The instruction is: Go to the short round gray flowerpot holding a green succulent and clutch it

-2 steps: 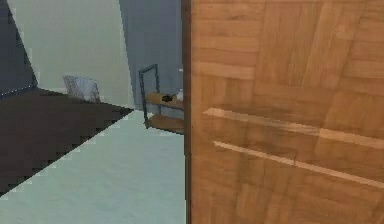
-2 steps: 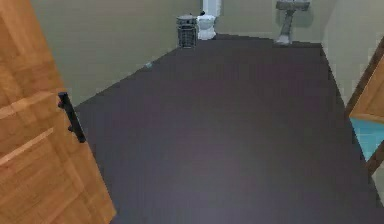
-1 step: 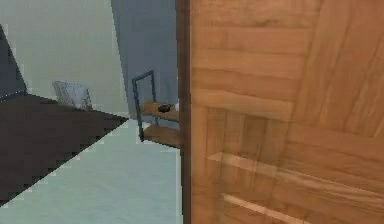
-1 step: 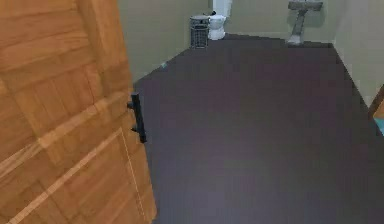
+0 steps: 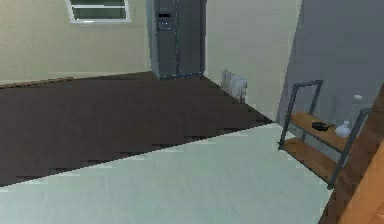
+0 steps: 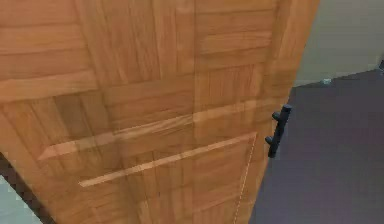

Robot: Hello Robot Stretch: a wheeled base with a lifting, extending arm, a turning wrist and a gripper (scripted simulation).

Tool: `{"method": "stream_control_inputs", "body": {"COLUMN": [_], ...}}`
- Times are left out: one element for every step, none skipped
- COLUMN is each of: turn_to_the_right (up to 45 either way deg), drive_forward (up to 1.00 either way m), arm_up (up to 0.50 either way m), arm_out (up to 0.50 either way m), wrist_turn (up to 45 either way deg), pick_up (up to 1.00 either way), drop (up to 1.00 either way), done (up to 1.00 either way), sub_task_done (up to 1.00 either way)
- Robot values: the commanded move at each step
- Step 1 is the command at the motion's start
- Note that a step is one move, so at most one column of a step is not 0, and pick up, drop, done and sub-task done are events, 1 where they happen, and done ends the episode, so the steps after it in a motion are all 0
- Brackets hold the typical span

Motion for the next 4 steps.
{"method": "stream_control_inputs", "body": {"turn_to_the_right": [-18.0, 0.0, -36.0, 0.0], "drive_forward": [0.00, 0.60, 0.00, 0.40], "arm_up": [0.00, 0.00, 0.00, 0.00], "arm_out": [0.00, 0.00, 0.00, 0.00], "wrist_turn": [0.0, 0.0, 0.0, 0.0], "pick_up": [0.00, 0.00, 0.00, 0.00], "drop": [0.00, 0.00, 0.00, 0.00], "done": [0.00, 0.00, 0.00, 0.00], "sub_task_done": [0.00, 0.00, 0.00, 0.00]}}
